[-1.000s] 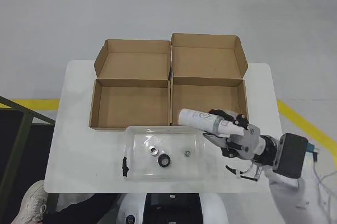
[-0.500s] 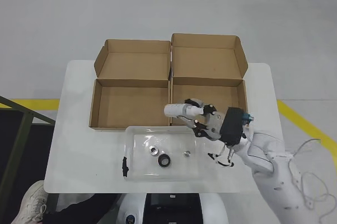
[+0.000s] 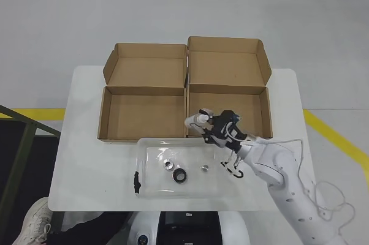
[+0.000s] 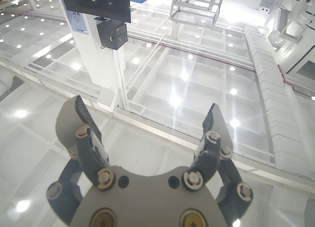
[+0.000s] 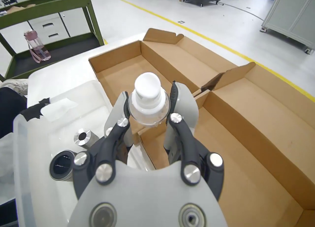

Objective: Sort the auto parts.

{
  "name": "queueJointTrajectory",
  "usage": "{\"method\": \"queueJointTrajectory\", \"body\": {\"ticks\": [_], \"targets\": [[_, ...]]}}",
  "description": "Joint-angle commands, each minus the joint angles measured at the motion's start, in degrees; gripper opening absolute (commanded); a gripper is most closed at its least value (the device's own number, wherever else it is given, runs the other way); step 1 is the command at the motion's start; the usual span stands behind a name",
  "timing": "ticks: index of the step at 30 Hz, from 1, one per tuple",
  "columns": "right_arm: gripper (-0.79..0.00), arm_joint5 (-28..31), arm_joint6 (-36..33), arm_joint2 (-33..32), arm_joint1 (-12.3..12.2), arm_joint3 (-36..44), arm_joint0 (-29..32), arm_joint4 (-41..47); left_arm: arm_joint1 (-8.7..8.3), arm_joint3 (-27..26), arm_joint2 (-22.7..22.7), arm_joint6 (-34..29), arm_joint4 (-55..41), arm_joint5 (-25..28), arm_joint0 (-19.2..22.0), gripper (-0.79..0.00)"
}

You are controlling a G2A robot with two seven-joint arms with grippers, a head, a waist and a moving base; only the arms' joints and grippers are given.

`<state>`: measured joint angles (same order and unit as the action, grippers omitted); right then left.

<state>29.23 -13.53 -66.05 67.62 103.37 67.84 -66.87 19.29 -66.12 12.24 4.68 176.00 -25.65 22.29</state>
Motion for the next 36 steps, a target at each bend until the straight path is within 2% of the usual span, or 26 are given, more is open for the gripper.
{"method": "queueJointTrajectory", "body": {"ticks": [1, 10, 21, 27, 36], "targets": [[-0.785, -1.09, -1.65, 0.09, 0.03, -0.33, -0.28, -0.32, 0.00, 0.00, 0.00, 0.00, 0.00, 0.00, 0.00, 0.000], [-0.785, -3.90, -7.06, 0.95, 0.46, -4.27, -3.15, 1.68, 0.00, 0.00, 0.00, 0.00, 0.00, 0.00, 0.00, 0.000], [-0.785, -9.38, -13.36, 4.22, 1.38, -8.05, -7.91, -1.74, 0.00, 0.00, 0.00, 0.00, 0.00, 0.00, 0.00, 0.000], [-0.785, -11.94, -14.13, 6.09, 2.02, -10.79, -9.84, -3.32, 0.00, 0.00, 0.00, 0.00, 0.00, 0.00, 0.00, 0.000], [-0.785, -12.49, -15.67, 7.67, 2.71, -13.34, -11.72, -3.45, 0.00, 0.00, 0.00, 0.00, 0.00, 0.00, 0.00, 0.000]]}}
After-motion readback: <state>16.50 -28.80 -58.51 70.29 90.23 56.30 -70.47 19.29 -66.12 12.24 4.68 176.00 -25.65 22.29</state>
